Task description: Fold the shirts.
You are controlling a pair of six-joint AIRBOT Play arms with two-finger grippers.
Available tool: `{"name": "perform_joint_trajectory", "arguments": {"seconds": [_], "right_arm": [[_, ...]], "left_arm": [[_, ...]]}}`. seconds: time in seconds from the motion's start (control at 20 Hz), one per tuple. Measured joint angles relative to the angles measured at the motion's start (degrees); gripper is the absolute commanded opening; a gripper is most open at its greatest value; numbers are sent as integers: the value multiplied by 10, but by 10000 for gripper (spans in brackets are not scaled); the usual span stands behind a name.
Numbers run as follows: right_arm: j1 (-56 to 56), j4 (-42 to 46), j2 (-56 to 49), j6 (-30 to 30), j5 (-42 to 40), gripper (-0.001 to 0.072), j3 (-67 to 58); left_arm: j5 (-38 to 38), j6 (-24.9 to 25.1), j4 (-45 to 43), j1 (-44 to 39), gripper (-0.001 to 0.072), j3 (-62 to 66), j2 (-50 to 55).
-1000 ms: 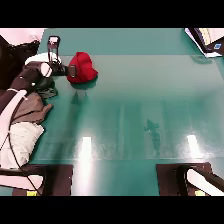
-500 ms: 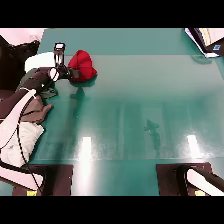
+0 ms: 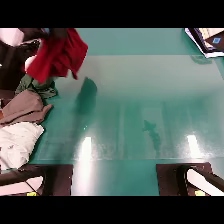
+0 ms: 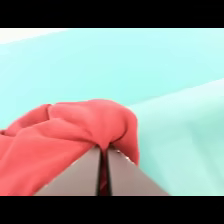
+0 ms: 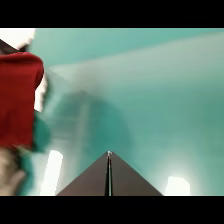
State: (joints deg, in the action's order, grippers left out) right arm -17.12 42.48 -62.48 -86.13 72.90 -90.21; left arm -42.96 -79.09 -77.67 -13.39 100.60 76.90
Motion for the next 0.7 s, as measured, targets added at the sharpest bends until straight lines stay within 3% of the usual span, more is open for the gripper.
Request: {"name": "perform_joint_trajectory", "arguments": {"seconds": [0.2, 0.4, 0.65, 0.7], "right_arm": [[-1, -36, 3, 0, -26, 18, 0], [-1, -46, 19, 0, -33, 18, 0], [-1, -26, 56, 0, -35, 18, 0], [-1, -19, 63, 1, -35, 18, 0]], "left_arm": [[-137, 80, 103, -60, 28, 35, -76], [-267, 115, 162, -112, 28, 25, -98], [-315, 121, 186, -133, 29, -74, -104], [-310, 121, 188, -134, 108, -101, -105]]}}
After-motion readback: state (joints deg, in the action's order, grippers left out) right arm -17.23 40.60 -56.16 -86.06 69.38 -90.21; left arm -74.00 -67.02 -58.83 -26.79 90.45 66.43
